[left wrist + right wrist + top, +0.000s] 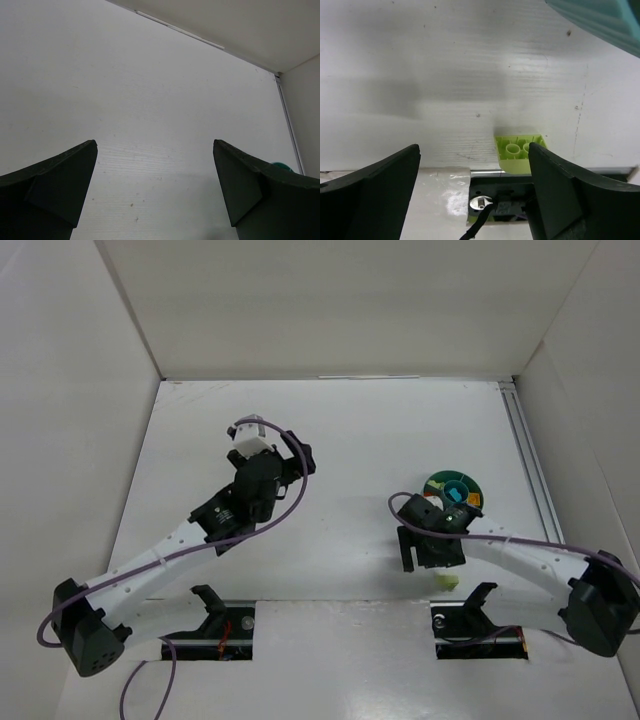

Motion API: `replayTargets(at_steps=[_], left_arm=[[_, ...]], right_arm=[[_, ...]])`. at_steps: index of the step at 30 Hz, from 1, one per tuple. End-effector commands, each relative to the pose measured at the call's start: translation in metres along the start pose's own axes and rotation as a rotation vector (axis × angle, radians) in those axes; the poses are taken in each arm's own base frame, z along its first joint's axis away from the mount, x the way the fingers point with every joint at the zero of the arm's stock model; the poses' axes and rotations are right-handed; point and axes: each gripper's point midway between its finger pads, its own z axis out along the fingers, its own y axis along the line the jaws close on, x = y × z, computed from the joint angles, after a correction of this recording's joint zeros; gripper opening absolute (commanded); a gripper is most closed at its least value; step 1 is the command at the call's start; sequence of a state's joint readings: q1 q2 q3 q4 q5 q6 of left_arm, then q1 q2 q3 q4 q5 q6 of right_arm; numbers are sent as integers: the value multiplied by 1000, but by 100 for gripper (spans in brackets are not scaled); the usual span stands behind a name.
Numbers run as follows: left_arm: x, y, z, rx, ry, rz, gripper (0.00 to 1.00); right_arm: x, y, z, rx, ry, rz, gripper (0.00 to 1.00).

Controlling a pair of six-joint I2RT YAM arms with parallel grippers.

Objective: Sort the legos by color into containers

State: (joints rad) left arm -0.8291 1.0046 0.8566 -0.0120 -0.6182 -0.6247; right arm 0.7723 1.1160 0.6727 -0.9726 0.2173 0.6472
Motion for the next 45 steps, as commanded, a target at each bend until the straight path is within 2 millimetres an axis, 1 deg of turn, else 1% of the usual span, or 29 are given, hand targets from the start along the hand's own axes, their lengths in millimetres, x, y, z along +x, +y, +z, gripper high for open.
replayTargets(at_steps=[1,3,6,7,11,13,16,18,20,21,22,23,25,26,28,29,31,32,33,34,35,36,38,39,41,42,43,44,45], left_arm=[[-7,2,-4,13,-29,-7,100],[-13,2,-2,15,-48,-14,100],[-6,-1,1,62,-8,-6,100],[-5,-5,0,85,-4,5,100],[-3,-3,4,87,10,30,100],[0,-9,3,125,26,49,100],[12,-14,1,171,82,87,100],[26,-9,-5,206,115,129,100],[39,-17,-15,298,164,151,100],[38,-23,-20,348,161,138,100],[54,-20,-22,375,198,176,100],[65,-27,-32,442,240,190,100],[86,-26,-39,469,278,226,100],[101,-39,-54,532,307,254,100],[124,-60,-68,634,333,322,100],[146,-77,-90,726,373,370,100],[165,-103,-109,833,382,460,97],[184,-118,-114,873,416,511,97],[200,-133,-134,955,442,555,95],[213,-143,-146,1020,472,596,93],[239,-145,-144,1027,507,673,91],[243,-165,-157,1077,499,689,89],[260,-176,-160,1099,514,733,88],[275,-184,-158,1108,519,765,88],[287,-195,-162,1146,532,777,87],[303,-195,-161,1145,553,794,83],[305,-205,-164,1165,536,798,80],[307,-209,-159,1156,517,805,78],[309,-215,-157,1148,490,797,75]], right_arm=[[-6,-5,-7,86,23,-14,92],[-5,-3,-7,102,45,-45,91],[-13,-7,-11,149,23,-66,88],[-15,-8,-14,159,19,-67,83],[-21,-9,-31,104,-26,-130,83],[-24,-12,-34,104,-53,-138,84],[-43,-15,-53,109,-143,-116,85],[-69,-17,-76,110,-245,-67,88],[-87,-29,-96,118,-325,-36,91],[-96,-39,-104,134,-354,-1,92],[-107,-46,-122,126,-412,7,92],[-113,-54,-130,137,-440,15,92],[-128,-74,-151,162,-513,73,92],[-133,-83,-162,177,-555,61,92],[-148,-105,-181,226,-626,115,96],[-152,-115,-189,254,-639,95,96],[-161,-124,-196,273,-661,105,98],[-170,-131,-201,279,-683,131,99],[-174,-134,-202,286,-691,103,99],[-178,-133,-203,263,-703,92,99],[-181,-139,-204,267,-710,103,99],[-187,-141,-207,267,-730,82,99],[-191,-142,-208,254,-741,74,99],[-191,-147,-212,259,-760,84,99],[-192,-144,-216,245,-776,64,99],[-193,-145,-213,244,-773,56,99],[-191,-146,-216,246,-781,50,99],[-194,-143,-216,232,-791,46,99],[-193,-141,-212,223,-781,39,99]])
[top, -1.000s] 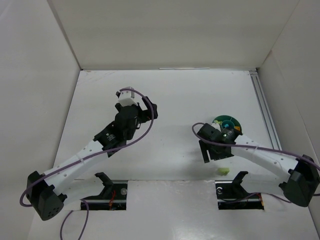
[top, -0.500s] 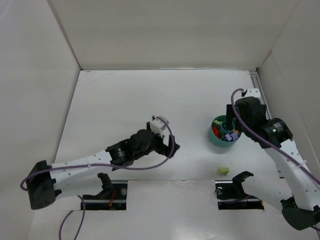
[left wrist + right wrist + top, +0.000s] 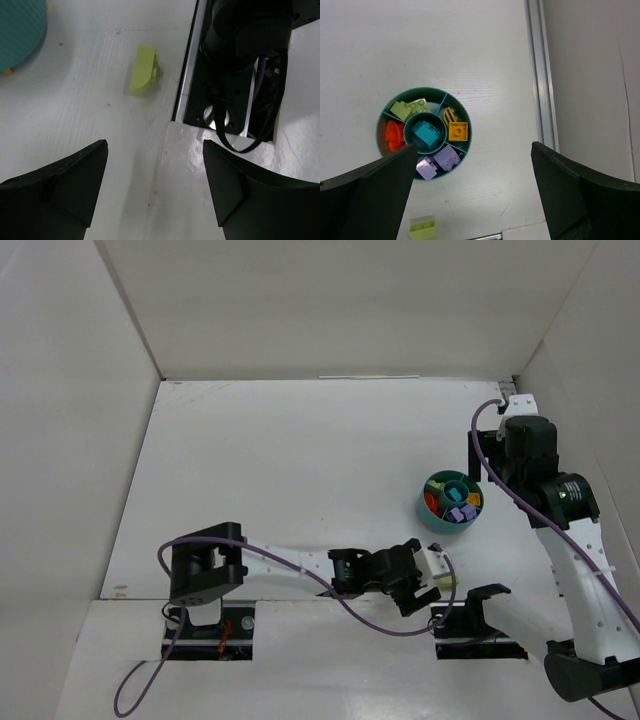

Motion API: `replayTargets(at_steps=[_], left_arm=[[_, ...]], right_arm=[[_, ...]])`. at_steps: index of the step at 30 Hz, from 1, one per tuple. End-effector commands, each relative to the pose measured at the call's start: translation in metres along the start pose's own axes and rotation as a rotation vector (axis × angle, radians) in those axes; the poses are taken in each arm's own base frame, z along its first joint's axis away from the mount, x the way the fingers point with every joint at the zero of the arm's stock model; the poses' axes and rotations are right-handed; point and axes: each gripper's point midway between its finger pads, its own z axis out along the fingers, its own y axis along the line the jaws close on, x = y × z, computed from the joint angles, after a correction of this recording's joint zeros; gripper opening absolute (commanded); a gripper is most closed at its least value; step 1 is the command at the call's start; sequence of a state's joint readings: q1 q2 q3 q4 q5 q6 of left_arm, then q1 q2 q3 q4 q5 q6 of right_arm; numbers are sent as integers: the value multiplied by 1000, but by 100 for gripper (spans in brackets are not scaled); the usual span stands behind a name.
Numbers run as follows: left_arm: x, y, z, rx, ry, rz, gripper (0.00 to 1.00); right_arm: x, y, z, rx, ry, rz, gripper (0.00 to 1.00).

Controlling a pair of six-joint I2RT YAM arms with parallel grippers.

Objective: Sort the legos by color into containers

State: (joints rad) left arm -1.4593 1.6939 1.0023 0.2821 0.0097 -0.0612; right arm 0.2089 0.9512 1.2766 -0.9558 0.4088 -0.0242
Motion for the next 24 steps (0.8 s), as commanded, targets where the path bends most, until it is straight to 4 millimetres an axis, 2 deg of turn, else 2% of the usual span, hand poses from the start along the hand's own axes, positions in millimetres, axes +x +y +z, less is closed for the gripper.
replayTargets(at_steps=[1,5,6,7,8,9,12,21,24], left_arm=[[-44,-3,16,-20,-133,54,73],[-48,8,45,-90,-123,51,68],[-38,10,54,-104,-96,53,68],[-45,10,54,-103,-108,63,68],[-40,5,60,-96,-98,68,68],[-43,3,63,-81,-100,81,68],[-43,-5,73,-41,-95,95,66],[-27,-3,100,-46,-42,127,61],[-29,-3,104,-46,-46,135,57]], right_arm=[[-21,4,-4,-50,-94,-13,99],[-24,6,-4,-68,-104,-32,99],[-24,6,-4,-68,-104,-32,99],[-24,6,-4,-68,-104,-32,99],[-24,6,-4,-68,-104,-43,99],[-29,1,-9,-51,-129,-32,99],[-30,-3,-11,-36,-137,-46,99],[-29,1,-9,-55,-137,-57,99],[-29,1,-9,-55,-137,-57,99]])
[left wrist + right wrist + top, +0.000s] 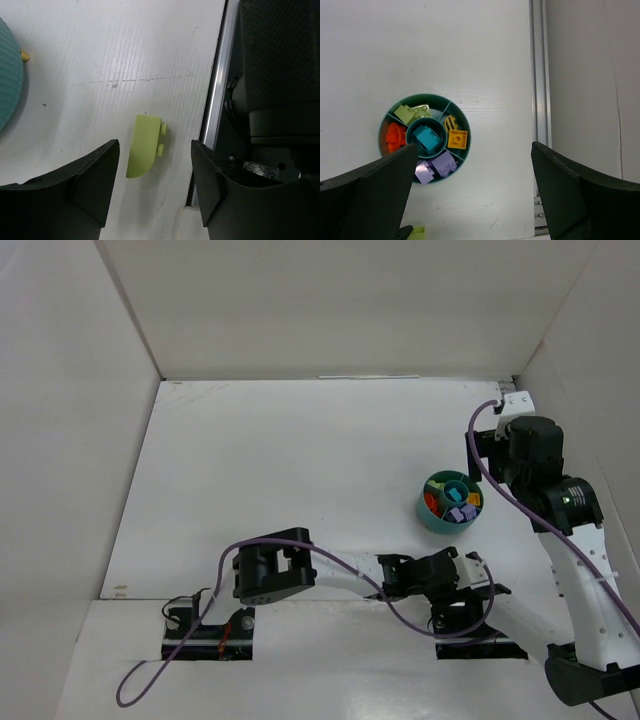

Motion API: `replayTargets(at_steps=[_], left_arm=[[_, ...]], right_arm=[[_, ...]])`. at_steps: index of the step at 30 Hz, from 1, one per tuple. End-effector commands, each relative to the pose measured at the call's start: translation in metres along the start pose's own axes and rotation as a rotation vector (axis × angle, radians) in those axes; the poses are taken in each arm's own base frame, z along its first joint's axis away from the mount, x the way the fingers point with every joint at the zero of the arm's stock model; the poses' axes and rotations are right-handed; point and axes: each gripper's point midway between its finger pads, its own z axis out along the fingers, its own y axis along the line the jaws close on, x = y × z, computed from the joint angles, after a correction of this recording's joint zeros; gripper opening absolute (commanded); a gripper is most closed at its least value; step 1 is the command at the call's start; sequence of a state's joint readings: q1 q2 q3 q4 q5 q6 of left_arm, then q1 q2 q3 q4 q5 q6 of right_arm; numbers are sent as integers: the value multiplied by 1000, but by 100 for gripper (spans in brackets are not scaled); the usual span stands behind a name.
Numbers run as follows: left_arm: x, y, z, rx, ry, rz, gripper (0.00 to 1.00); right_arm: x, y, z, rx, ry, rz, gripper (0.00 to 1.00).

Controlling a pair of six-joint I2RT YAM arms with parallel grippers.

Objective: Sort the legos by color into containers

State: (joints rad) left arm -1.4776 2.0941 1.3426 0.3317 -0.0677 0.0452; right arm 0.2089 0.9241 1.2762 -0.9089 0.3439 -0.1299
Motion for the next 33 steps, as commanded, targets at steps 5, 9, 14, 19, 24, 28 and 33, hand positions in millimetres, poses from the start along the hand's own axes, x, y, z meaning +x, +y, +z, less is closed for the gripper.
replayTargets(at_steps=[5,9,14,19,24,28,33], left_arm=[[-22,-2,4,4,-53,26,46],[-22,0,4,-8,-53,26,27],[-29,4,3,-31,-84,11,14],[-36,10,-13,-55,-105,6,5],[-52,16,-42,-67,-142,-69,1],[-68,46,-78,-73,-188,-173,0],[-93,111,-133,-159,-293,-276,2]], right_arm=[[-13,-4,-3,9,-66,19,99],[-13,-4,-3,9,-66,19,99],[-13,-5,-4,10,-74,22,98],[-10,-12,-12,38,-87,29,98],[3,-32,-16,160,-43,33,98],[8,-45,-19,238,-35,46,98],[18,-56,-19,311,-8,52,98]])
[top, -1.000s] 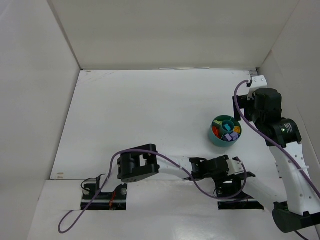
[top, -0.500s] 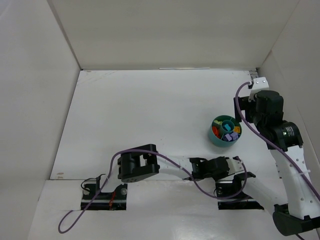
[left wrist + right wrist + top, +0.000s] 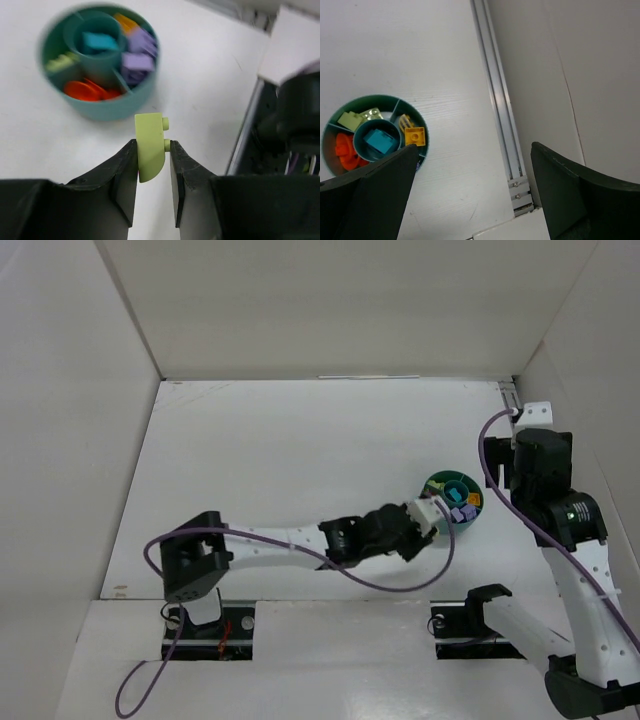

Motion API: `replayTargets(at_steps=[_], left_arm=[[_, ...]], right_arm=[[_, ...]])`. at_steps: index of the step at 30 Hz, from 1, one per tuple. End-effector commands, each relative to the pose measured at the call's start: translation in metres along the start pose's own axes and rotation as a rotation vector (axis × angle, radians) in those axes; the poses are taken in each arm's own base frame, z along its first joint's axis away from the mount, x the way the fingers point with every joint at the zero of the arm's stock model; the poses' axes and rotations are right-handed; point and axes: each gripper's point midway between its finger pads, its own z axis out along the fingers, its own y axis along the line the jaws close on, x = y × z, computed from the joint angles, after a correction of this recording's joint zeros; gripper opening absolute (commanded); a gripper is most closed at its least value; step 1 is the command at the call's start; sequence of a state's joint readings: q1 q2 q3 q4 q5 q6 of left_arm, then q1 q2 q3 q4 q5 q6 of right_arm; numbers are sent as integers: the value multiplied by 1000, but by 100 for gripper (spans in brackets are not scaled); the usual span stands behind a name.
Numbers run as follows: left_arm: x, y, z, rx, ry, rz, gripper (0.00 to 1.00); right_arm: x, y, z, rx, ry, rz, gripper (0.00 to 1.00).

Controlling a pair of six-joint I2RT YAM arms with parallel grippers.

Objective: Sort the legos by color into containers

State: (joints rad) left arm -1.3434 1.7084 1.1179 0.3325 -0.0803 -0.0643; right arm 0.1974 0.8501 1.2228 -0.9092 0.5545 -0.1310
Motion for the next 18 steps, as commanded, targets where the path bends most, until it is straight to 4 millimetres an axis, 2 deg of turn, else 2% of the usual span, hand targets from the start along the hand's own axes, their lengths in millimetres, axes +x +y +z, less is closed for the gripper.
replayTargets(at_steps=[1,3,4,6,7,9,10,11,12,13,15,16,17,18], left_arm=[[-57,42,-27,-41,-154,-101,4],[-58,56,-27,-3,-159,-123,4],[-69,79,-25,-22,-179,-137,4],[-69,89,-16,5,-163,-145,4],[-82,92,-14,12,-186,-130,4],[-88,100,-9,36,-192,-84,4],[-81,99,-1,51,-168,-68,4],[-93,103,3,53,-184,-53,5],[-95,100,7,77,-177,-39,5],[-92,107,13,67,-158,-30,5],[-98,111,26,83,-161,-20,5],[-99,107,29,110,-161,-17,5],[-92,108,39,110,-145,-21,5],[-94,113,47,112,-148,-22,5]], right_arm=[[5,-17,0,104,-1,35,98],[11,-17,3,124,16,32,98],[14,-16,4,124,23,38,98],[18,-18,5,146,33,41,98],[20,-16,8,146,36,39,98],[24,-23,6,185,41,36,98],[24,-23,6,185,41,36,98],[27,-25,5,196,41,45,98],[27,-25,5,196,41,45,98],[26,-26,3,197,34,51,98],[29,-26,4,207,42,45,98],[29,-28,4,217,43,45,98],[29,-28,4,217,43,45,98],[29,-28,4,217,43,45,98]])
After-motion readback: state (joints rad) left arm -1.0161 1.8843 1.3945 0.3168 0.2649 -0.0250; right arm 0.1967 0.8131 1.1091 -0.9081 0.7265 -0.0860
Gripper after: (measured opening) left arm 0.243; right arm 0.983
